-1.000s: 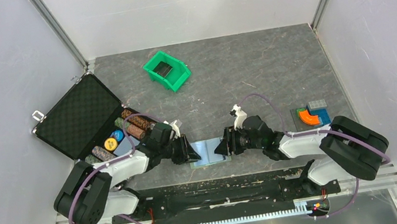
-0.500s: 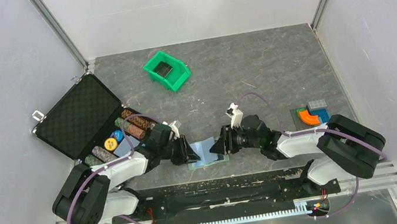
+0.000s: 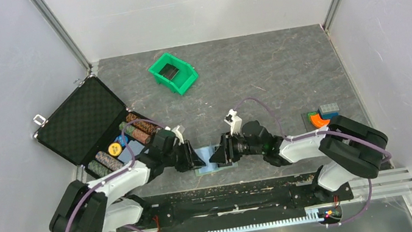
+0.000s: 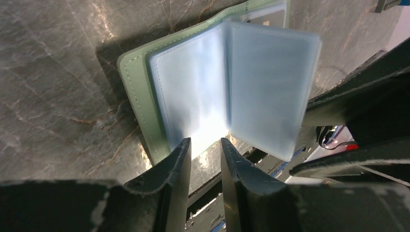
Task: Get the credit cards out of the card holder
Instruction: Remove the credit card from the card holder.
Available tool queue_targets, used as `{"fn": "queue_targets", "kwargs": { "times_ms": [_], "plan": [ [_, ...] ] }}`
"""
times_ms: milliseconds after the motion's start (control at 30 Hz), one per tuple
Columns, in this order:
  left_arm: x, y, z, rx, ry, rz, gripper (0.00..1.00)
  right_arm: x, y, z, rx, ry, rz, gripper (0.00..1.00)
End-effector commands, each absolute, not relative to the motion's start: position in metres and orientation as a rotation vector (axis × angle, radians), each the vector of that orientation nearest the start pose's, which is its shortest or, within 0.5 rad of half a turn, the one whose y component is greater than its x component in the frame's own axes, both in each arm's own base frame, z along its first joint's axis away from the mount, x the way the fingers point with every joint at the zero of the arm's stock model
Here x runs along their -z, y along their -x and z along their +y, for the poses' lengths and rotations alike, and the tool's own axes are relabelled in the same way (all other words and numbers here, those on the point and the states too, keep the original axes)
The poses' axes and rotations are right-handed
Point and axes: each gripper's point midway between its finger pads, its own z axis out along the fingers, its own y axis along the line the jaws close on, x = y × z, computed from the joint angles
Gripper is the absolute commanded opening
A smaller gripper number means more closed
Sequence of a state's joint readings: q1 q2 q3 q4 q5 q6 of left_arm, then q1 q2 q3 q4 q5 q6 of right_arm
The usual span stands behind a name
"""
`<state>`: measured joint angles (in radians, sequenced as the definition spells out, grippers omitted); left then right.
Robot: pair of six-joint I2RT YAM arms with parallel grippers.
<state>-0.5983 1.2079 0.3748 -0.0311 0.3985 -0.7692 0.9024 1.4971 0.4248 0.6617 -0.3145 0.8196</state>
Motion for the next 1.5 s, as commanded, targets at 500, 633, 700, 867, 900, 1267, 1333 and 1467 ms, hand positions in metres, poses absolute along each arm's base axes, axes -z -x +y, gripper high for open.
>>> {"fn": "queue_targets", "kwargs": {
  "times_ms": [500, 633, 700, 867, 900, 1267, 1333, 1467],
  "plan": [
    [-0.055, -0.171, -0.208, 0.904, 0.094, 2.588, 0.42, -0.083, -0.180, 0.357, -1.294, 0.350, 2.184, 0.20],
    [-0.060, -0.173, -0.206, 0.890, 0.097, 2.576, 0.42, -0.084, -0.182, 0.356, -1.270, 0.359, 2.182, 0.23],
    [-0.063, -0.175, -0.203, 0.867, 0.103, 2.564, 0.42, -0.084, -0.183, 0.356, -1.263, 0.367, 2.175, 0.25],
    [-0.071, -0.178, -0.195, 0.808, 0.059, 2.541, 0.42, -0.086, -0.186, 0.357, -1.236, 0.416, 2.147, 0.29],
    [-0.072, -0.178, -0.195, 0.804, 0.050, 2.545, 0.42, -0.085, -0.187, 0.358, -1.228, 0.426, 2.148, 0.29],
    [-0.060, -0.173, -0.214, 0.937, 0.014, 2.573, 0.37, -0.079, -0.192, 0.366, -1.215, 0.463, 2.161, 0.30],
    [-0.055, -0.173, -0.216, 0.946, 0.013, 2.582, 0.34, -0.075, -0.195, 0.364, -1.180, 0.459, 2.174, 0.30],
    [-0.045, -0.172, -0.218, 0.950, 0.020, 2.597, 0.29, -0.063, -0.202, 0.359, -1.121, 0.456, 2.201, 0.30]
  ]
}}
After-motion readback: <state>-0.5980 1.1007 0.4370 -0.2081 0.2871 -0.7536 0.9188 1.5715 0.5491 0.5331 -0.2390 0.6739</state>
